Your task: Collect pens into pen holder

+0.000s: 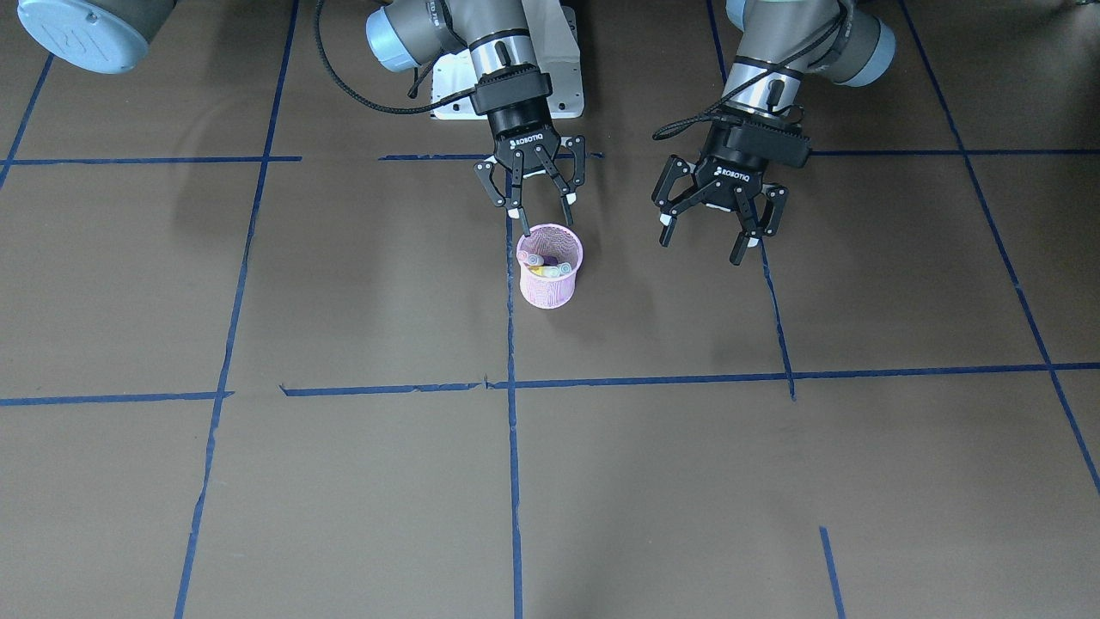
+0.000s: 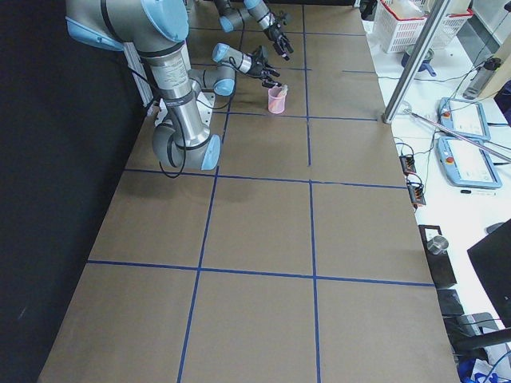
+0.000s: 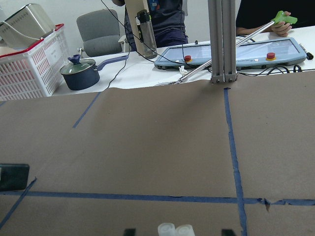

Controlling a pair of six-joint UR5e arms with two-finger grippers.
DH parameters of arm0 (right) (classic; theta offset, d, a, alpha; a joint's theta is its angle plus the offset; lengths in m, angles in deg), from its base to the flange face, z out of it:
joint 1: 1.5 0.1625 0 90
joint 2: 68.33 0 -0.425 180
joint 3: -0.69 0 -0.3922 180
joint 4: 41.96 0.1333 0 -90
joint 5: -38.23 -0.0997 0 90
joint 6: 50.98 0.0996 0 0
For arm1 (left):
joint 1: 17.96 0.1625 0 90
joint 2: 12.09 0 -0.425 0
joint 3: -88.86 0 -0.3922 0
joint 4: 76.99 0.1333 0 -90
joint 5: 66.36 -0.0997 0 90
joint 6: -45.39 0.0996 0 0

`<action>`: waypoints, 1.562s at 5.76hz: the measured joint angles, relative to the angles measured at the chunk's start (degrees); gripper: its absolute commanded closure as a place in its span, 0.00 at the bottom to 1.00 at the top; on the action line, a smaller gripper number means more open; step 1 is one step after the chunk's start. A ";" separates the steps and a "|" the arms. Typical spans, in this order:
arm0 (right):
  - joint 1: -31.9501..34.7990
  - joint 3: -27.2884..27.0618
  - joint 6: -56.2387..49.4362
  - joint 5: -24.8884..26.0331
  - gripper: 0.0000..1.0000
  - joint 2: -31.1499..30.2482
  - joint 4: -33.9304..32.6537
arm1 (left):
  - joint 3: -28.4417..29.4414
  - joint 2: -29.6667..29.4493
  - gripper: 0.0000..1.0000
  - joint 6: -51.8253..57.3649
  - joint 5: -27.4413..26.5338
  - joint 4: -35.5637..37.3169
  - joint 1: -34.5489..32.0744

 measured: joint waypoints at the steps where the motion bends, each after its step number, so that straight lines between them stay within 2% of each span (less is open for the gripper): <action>1: 1.18 -2.41 -0.06 -3.18 0.00 -0.19 0.33 | 1.12 -0.04 0.00 3.03 3.28 0.12 -3.01; 3: 6.30 -10.27 -0.26 -15.06 0.00 -4.88 0.31 | 5.63 0.89 0.00 10.19 17.41 0.49 -13.61; 4: 11.72 -12.22 -0.36 -23.79 0.00 -9.34 0.25 | 8.21 3.01 0.00 16.35 23.84 0.76 -19.62; 5: 19.04 -12.78 -2.10 -34.94 0.00 -13.51 0.17 | 11.82 4.73 0.00 24.19 29.23 0.87 -25.96; 7: 34.06 -12.16 -13.18 -55.00 0.00 -21.36 -0.33 | 18.90 6.79 0.00 37.12 37.55 1.53 -36.33; 8: 41.36 -11.32 -20.19 -64.00 0.00 -24.19 -3.33 | 22.17 6.63 0.00 42.50 44.04 4.26 -42.16; 9: 48.17 -11.01 -28.98 -71.78 0.00 -26.57 -9.58 | 23.95 5.66 0.00 47.60 51.26 11.10 -48.21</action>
